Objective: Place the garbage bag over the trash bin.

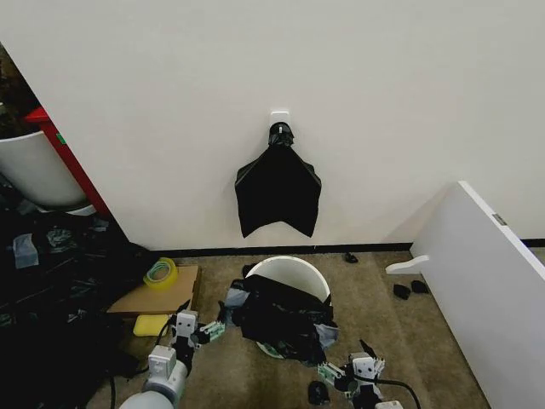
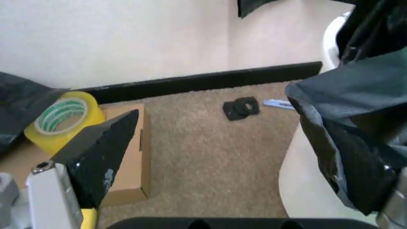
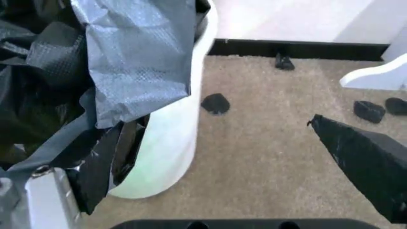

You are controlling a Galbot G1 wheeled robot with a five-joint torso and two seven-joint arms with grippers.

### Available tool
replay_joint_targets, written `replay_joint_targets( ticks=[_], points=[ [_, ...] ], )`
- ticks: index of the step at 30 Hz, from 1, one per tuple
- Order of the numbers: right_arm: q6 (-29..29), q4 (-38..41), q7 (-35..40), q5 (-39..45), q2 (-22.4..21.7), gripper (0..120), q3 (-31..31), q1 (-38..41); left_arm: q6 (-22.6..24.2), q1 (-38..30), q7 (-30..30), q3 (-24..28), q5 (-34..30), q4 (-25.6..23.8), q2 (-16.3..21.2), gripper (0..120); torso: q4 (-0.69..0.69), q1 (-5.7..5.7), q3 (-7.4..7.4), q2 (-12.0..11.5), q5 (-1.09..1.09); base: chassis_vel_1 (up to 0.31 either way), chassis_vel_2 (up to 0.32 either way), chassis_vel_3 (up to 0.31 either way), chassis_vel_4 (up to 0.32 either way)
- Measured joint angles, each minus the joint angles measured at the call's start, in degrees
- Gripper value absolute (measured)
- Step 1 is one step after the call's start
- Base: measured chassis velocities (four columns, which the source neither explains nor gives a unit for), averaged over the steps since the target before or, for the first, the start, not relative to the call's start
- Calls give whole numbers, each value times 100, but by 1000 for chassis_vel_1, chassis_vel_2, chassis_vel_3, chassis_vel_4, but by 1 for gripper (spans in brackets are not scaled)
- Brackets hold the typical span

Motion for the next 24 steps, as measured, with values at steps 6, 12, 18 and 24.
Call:
replay_joint_targets(
  ticks=[6, 12, 18, 24],
  points=[
    [-9, -105, -40, 77, -58, 100, 123, 66, 0, -41, 18, -33, -76, 100, 61, 100, 0, 0, 0, 0, 0, 0, 0, 0, 0],
    [333, -264, -852, 550, -206, 100, 425, 71, -13, -121, 82, -84, -196, 292, 117, 100, 1, 0, 0, 0, 0, 0, 0, 0, 0],
    [518, -349, -1402, 872, -367, 100, 697, 81, -15, -179, 90, -87, -237, 353, 91, 100, 0, 0, 0, 0, 0, 0, 0, 0, 0],
    [902, -511, -2124, 1277, -607, 100, 1039, 51, -15, -161, 100, -120, -240, 355, 76, 100, 0, 0, 0, 0, 0, 0, 0, 0, 0]
  ],
)
